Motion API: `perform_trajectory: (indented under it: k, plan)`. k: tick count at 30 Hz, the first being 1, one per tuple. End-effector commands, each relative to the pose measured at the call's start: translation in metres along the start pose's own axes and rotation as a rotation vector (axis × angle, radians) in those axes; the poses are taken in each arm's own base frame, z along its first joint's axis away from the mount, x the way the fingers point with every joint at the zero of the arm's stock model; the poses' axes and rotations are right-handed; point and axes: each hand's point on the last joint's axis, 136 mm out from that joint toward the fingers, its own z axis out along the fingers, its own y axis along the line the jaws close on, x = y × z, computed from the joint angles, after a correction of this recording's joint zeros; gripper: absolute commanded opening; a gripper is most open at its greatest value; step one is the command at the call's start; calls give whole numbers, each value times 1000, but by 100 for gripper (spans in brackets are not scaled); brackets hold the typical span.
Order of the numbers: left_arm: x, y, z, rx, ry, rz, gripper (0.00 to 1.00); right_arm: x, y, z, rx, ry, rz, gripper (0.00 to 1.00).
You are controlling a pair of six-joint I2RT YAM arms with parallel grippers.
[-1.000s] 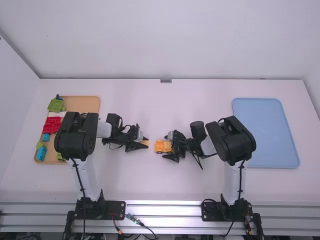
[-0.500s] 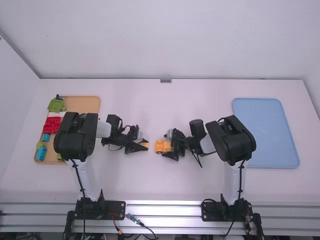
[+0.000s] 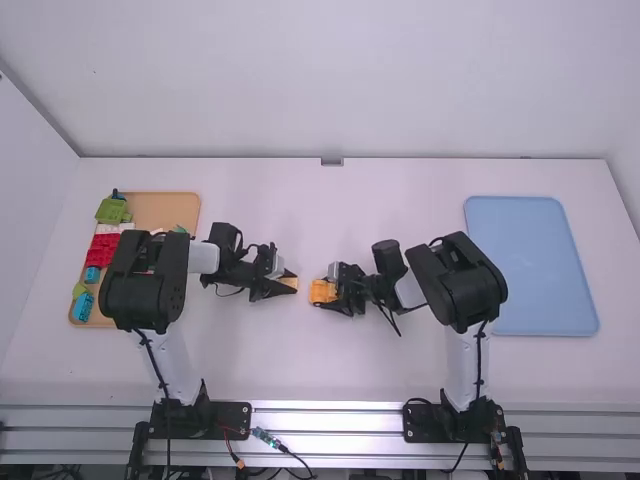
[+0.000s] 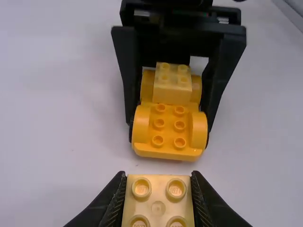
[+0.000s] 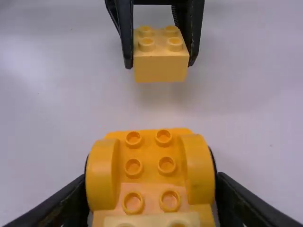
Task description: Assemble lego blocks to make yellow taxi
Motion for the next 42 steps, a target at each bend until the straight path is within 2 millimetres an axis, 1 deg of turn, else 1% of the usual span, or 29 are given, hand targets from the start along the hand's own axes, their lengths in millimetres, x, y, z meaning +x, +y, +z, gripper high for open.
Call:
perform_trajectory:
  k: [1, 3, 6, 10, 11, 14, 18, 22, 26, 30, 33, 34, 35, 42]
  plan:
    - [-19, -2, 4, 21, -56, 25, 2, 5, 0, 0, 2, 9, 13, 61]
    - [-20, -5, 12, 39, -43, 45, 2, 5, 0, 0, 2, 10, 15, 56]
    - [-23, -6, 23, 55, -23, 41, 2, 5, 0, 0, 1, 10, 15, 55]
    - [-25, -4, 38, 43, 58, 24, 2, 7, 0, 0, 8, 19, 14, 52]
    - [-25, -4, 39, 44, 60, 25, 2, 7, 0, 0, 7, 19, 14, 52]
    - [-38, -12, 45, 64, 61, 65, 2, 9, 2, 0, -2, 25, -1, 52]
    - [-47, -17, 47, 39, 61, 99, 2, 9, 2, 0, -3, 25, 1, 52]
    - [-43, -13, 52, -48, 89, 100, 2, 9, 2, 0, -3, 25, 1, 53]
    - [-43, -23, 53, -63, 50, 124, 2, 8, 3, 0, -10, 19, 1, 54]
    - [-39, -22, 51, -85, 55, 100, 2, 6, 6, 0, -22, 8, -2, 54]
    - [-42, -22, 52, -83, 51, 107, 2, 7, 6, 0, -23, 8, 1, 50]
    - [-42, -21, 52, -82, 51, 112, 2, 7, 6, 0, -23, 9, 3, 47]
    - [-43, -21, 52, -79, 50, 120, 2, 7, 7, 0, -25, 10, 5, 46]
    - [-42, -24, 52, -74, 47, 146, 2, 7, 12, 4, -45, 14, -19, 44]
